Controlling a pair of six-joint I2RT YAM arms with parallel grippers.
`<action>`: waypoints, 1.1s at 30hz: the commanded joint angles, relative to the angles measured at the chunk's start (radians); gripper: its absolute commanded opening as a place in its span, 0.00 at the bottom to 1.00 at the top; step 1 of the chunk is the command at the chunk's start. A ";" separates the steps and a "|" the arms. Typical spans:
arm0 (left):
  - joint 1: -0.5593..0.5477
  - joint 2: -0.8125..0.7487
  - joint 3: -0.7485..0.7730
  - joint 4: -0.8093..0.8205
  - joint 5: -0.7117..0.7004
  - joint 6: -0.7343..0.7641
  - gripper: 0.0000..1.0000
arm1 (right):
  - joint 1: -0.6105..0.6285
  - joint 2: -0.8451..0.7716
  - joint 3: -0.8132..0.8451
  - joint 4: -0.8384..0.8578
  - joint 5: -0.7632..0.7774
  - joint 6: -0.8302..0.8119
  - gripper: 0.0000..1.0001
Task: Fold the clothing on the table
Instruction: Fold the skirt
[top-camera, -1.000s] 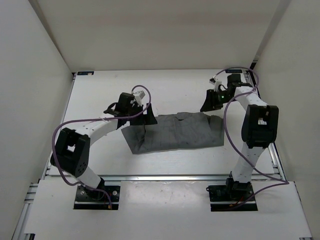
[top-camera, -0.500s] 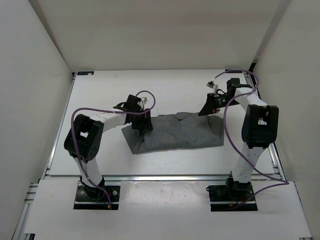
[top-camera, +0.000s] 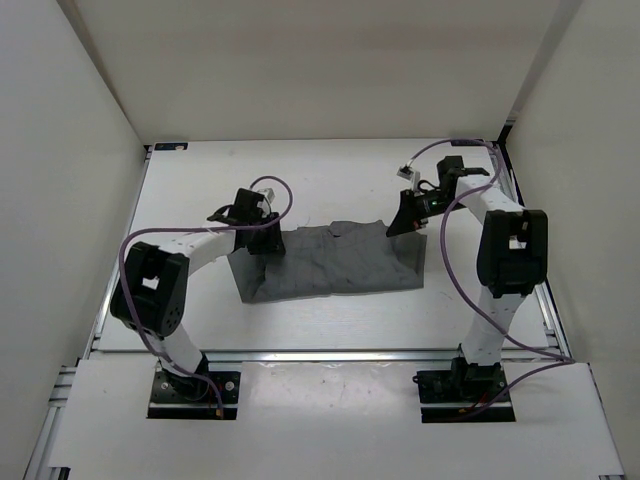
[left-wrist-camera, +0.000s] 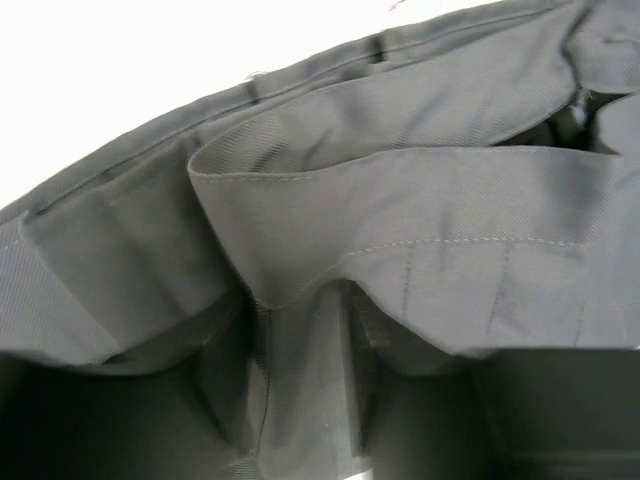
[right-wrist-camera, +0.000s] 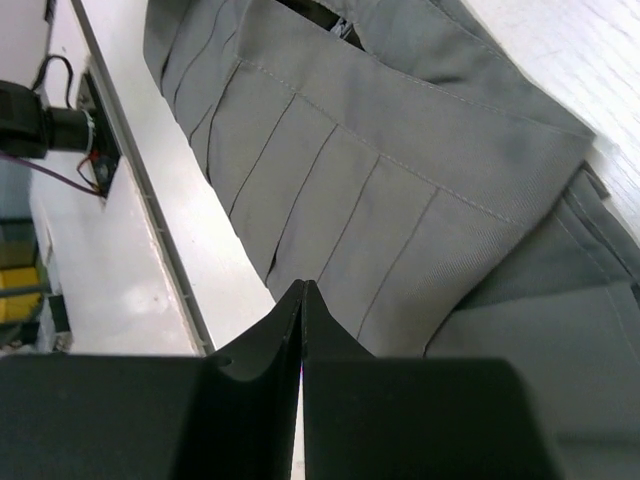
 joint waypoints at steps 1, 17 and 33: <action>-0.021 -0.062 0.007 0.019 -0.046 -0.032 0.58 | 0.027 -0.038 -0.024 0.031 0.020 -0.028 0.00; -0.032 -0.098 -0.061 0.470 0.599 -0.224 0.00 | 0.130 0.096 0.025 0.057 -0.159 -0.013 0.00; 0.058 0.234 -0.050 0.401 0.538 -0.204 0.00 | 0.141 0.316 0.014 0.152 0.092 0.231 0.00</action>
